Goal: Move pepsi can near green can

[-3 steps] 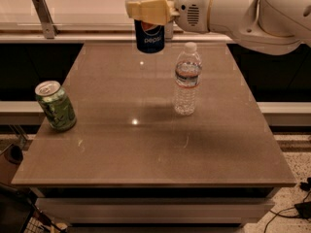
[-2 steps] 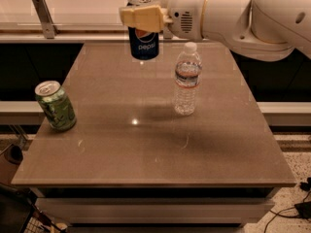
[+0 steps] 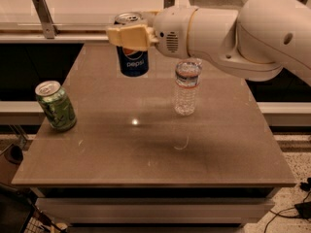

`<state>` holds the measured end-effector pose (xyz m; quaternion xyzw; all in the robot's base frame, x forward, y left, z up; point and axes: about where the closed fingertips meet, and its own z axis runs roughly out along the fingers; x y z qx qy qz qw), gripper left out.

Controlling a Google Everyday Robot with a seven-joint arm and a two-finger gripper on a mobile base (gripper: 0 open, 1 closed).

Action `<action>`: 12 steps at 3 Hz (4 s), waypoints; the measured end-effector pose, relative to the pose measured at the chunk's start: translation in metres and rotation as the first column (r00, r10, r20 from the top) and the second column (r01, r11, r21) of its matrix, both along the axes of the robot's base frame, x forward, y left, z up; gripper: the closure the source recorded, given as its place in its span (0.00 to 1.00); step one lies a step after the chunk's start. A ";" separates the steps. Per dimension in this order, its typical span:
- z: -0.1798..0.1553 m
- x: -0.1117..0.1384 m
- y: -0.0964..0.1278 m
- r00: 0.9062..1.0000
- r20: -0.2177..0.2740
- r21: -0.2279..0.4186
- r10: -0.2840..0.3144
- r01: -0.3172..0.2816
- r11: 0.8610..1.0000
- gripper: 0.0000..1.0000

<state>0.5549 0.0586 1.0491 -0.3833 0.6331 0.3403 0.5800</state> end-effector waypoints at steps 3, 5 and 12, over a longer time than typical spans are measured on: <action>-0.062 -0.029 0.033 0.997 -0.006 -0.020 -0.083 0.083 0.996 1.00; -0.109 -0.032 0.055 0.997 -0.019 0.024 -0.069 0.070 0.997 1.00; -0.152 -0.050 0.119 1.000 -0.011 -0.103 -0.029 0.028 0.994 0.61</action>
Offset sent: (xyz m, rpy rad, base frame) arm -0.0324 0.0343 -0.0671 -0.0373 -0.0027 -0.1126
